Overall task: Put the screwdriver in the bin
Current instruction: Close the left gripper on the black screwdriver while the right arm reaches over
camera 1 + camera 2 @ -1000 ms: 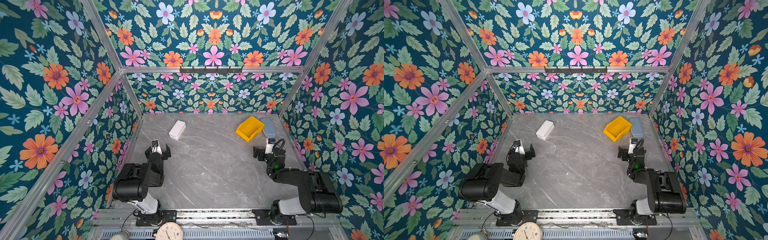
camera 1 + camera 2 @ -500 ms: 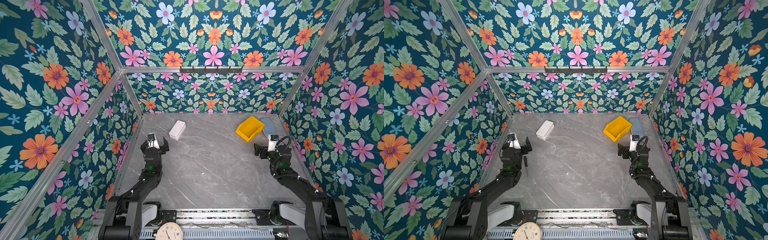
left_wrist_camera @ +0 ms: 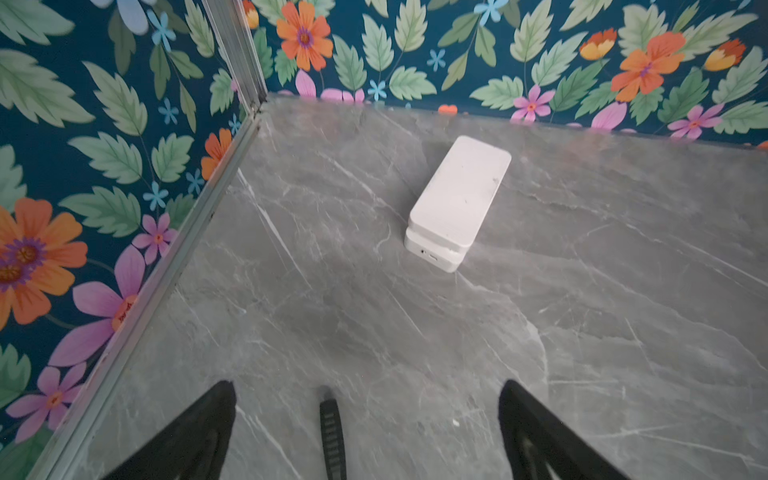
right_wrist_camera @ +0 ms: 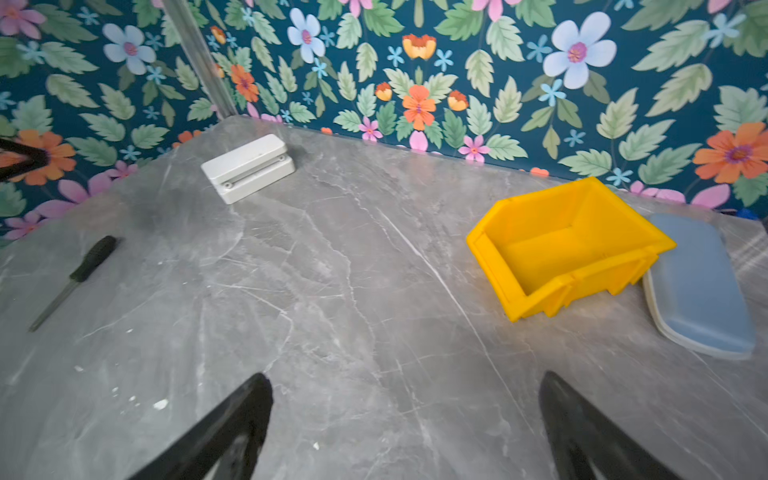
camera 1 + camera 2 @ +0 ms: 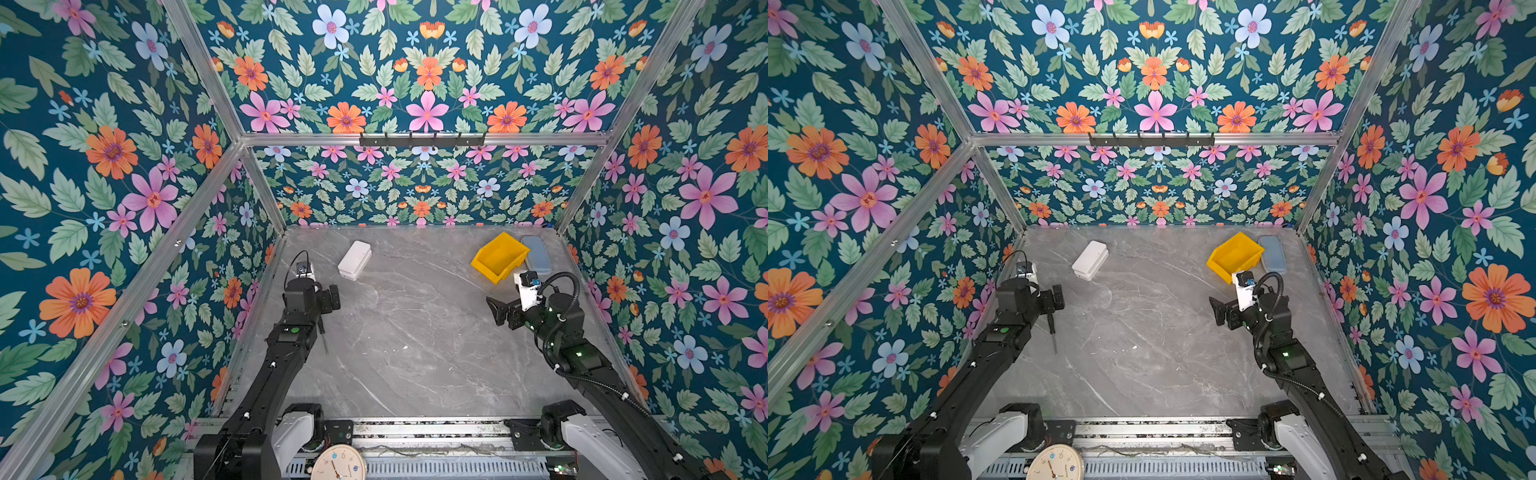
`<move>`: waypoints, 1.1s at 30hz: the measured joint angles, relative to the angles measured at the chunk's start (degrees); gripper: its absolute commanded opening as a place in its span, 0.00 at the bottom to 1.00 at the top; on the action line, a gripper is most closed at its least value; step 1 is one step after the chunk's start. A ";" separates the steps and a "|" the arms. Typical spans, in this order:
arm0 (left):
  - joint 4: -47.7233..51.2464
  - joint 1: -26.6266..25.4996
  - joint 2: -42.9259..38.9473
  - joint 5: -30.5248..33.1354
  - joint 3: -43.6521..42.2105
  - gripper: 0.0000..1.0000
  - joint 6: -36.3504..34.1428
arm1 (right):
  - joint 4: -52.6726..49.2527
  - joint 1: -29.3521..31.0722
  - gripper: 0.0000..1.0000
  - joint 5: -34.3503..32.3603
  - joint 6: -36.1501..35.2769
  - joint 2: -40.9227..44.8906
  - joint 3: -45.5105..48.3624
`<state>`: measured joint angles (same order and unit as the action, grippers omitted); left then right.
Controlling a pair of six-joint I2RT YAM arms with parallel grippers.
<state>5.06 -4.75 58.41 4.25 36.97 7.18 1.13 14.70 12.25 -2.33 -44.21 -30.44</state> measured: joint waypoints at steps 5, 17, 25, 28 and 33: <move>8.90 0.15 5.66 -1.53 5.42 1.00 0.35 | -3.32 10.16 0.99 -2.60 -1.07 0.11 -2.78; 17.55 3.80 16.44 0.35 9.73 1.00 3.58 | 0.28 32.48 0.99 -7.76 -6.29 -16.15 -10.71; 17.00 7.10 22.51 -0.31 9.55 0.95 6.82 | 5.51 34.64 0.99 -1.27 -8.66 -25.88 -16.92; 16.31 7.80 25.40 -0.74 10.19 0.87 7.89 | 6.25 34.86 0.99 1.38 -9.25 -28.30 -18.99; 15.82 8.35 30.12 -0.98 11.85 0.74 8.98 | 6.32 35.93 0.99 4.15 -9.84 -31.23 -21.20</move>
<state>20.88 3.60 88.53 3.27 48.82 16.16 7.44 50.63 16.40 -12.16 -75.44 -51.64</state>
